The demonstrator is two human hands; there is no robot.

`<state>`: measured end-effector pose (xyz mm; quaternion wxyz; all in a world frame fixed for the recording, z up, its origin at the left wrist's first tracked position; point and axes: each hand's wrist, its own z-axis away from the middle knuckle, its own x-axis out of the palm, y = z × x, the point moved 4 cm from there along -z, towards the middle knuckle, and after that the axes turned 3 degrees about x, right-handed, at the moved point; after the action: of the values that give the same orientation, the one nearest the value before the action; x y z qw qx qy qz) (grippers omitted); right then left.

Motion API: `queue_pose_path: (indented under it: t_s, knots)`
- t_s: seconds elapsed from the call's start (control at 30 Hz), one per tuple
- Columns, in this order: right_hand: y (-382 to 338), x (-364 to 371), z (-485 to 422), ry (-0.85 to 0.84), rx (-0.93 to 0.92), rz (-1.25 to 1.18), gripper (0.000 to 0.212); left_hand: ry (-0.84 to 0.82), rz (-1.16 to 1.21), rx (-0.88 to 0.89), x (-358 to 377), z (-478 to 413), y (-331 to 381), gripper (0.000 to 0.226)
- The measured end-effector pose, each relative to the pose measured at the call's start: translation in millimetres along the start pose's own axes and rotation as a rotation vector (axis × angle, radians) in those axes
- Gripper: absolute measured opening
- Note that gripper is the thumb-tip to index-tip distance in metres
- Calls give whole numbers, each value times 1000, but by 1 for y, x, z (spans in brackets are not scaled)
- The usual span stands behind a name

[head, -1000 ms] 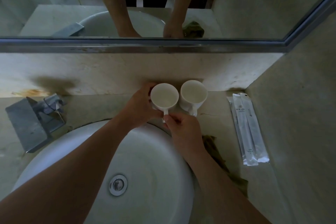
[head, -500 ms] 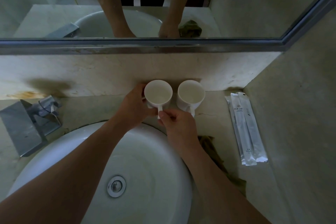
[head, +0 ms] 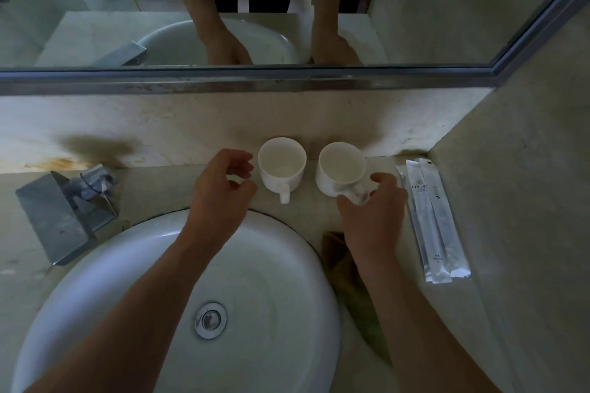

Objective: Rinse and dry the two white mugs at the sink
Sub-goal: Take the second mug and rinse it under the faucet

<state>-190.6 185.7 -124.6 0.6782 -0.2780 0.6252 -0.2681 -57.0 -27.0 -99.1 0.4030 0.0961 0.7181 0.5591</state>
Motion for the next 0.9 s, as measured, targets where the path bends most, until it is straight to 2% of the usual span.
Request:
queue_pose_path:
  t_s: [0.07, 0.13, 0.37, 0.43, 0.5, 0.6, 0.67, 0.8, 0.9]
  knots:
    - [4, 3, -5, -68, -61, 81, 31, -32, -8, 49, 3, 4, 8, 36]
    - [8, 3, -7, -82, -108, 51, 14, -91, -7, 73, 8, 10, 16, 33]
    - [4, -41, 23, -127, -124, -83, 14, -237, 86, 91, 26, 35, 31, 26]
    - [-1, -55, 39, -206, -98, -156, 13, -270, 113, 88, 28, 44, 30, 33]
    - [-8, -64, 58, -306, -68, -212, 13, -306, 128, 78, 25, 54, 26, 52]
    - [-23, -67, 90, -463, -41, -252, 14, -420, 154, 18, 11, 78, 16, 80]
    - [-32, -59, 111, -574, -6, -275, 17, -430, 182, -33, -4, 97, 5, 88]
    - [-45, -24, 148, -752, -13, -168, 20, -250, 175, -249, -39, 131, -35, 81]
    - [-56, 8, 169, -823, -35, -89, 21, -203, 310, -445, -59, 152, -64, 71]
